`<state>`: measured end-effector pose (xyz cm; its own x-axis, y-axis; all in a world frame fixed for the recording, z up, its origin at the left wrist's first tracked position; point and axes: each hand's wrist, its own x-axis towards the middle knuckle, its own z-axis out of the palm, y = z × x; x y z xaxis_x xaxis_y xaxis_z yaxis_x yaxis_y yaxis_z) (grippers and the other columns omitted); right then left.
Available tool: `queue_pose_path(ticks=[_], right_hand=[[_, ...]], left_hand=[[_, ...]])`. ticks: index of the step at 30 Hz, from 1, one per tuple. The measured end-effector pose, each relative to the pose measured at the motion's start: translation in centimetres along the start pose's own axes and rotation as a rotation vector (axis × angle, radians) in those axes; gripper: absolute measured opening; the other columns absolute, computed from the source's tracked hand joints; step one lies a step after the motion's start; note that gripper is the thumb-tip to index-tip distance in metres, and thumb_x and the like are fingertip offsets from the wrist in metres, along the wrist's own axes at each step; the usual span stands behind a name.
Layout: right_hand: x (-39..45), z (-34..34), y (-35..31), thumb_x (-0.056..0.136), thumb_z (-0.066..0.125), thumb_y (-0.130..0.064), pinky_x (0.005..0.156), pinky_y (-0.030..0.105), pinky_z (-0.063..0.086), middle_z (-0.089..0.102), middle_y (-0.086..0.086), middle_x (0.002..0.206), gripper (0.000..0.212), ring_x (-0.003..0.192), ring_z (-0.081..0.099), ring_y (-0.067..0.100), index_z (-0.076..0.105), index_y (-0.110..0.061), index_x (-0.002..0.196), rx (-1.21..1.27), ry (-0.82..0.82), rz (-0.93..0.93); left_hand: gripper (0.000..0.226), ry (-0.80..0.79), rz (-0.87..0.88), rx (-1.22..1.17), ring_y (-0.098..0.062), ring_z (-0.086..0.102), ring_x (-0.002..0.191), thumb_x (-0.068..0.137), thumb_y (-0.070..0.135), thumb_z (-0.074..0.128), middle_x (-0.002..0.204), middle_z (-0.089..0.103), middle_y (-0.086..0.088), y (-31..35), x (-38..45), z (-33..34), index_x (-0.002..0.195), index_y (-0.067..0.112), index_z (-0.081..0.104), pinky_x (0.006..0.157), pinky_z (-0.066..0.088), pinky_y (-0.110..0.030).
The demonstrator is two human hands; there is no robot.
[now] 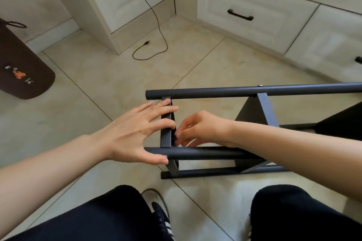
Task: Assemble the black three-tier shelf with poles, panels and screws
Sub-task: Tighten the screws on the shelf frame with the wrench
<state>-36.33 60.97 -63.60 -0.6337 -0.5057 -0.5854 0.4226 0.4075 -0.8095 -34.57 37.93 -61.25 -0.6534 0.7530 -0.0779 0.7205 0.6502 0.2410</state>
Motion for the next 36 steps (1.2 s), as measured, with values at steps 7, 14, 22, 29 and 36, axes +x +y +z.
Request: queue_pose_path(ticks=[7, 14, 22, 29, 36], right_hand=[[1.2, 0.4, 0.9, 0.092, 0.066, -0.005, 0.081, 0.026, 0.058, 0.071, 0.011, 0.093, 0.012, 0.079, 0.068, 0.015, 0.068, -0.005, 0.104, 0.216, -0.185, 0.083], [1.7, 0.7, 1.8, 0.094, 0.064, -0.007, 0.074, 0.02, 0.056, 0.072, 0.005, 0.085, 0.006, 0.073, 0.067, 0.01, 0.066, -0.011, 0.091, 0.357, -0.334, 0.134], [2.1, 1.1, 1.3, 0.094, 0.061, -0.003, 0.069, 0.02, 0.055, 0.071, 0.0, 0.072, 0.027, 0.07, 0.067, 0.009, 0.069, -0.016, 0.071, 0.37, -0.399, 0.116], [1.8, 1.0, 1.5, 0.095, 0.062, -0.008, 0.07, 0.018, 0.052, 0.07, -0.006, 0.073, 0.031, 0.073, 0.063, 0.008, 0.07, -0.022, 0.068, 0.331, -0.414, 0.099], [2.3, 1.8, 2.1, 0.095, 0.061, -0.008, 0.071, 0.017, 0.053, 0.068, -0.003, 0.081, 0.021, 0.073, 0.065, 0.006, 0.067, -0.017, 0.077, 0.292, -0.44, 0.103]], left_hand=[[0.065, 0.047, 0.025, -0.116, -0.02, 0.011, 0.155, 0.076, 0.069, 0.067, 0.16, 0.033, 0.0, 0.5, -0.8, 1.0, 0.125, 0.027, 0.057, 0.12, 0.023, -0.04], [0.065, 0.054, 0.034, -0.163, -0.025, 0.012, 0.155, 0.076, 0.065, 0.069, 0.158, 0.034, -0.006, 0.8, -1.0, 1.7, 0.122, 0.02, 0.062, 0.116, 0.03, -0.044], [0.064, 0.071, 0.046, -0.168, -0.026, 0.013, 0.155, 0.078, 0.068, 0.066, 0.16, 0.032, -0.004, 0.6, -1.1, 2.1, 0.127, 0.03, 0.05, 0.119, 0.026, -0.053], [0.064, 0.077, 0.055, -0.168, -0.027, 0.013, 0.155, 0.079, 0.069, 0.064, 0.161, 0.029, -0.002, 0.4, -1.2, 2.4, 0.128, 0.031, 0.049, 0.12, 0.025, -0.053], [0.066, 0.083, 0.063, -0.159, -0.027, 0.013, 0.155, 0.078, 0.068, 0.066, 0.161, 0.03, -0.003, 0.3, -1.4, 2.4, 0.128, 0.026, 0.052, 0.118, 0.027, -0.05]])
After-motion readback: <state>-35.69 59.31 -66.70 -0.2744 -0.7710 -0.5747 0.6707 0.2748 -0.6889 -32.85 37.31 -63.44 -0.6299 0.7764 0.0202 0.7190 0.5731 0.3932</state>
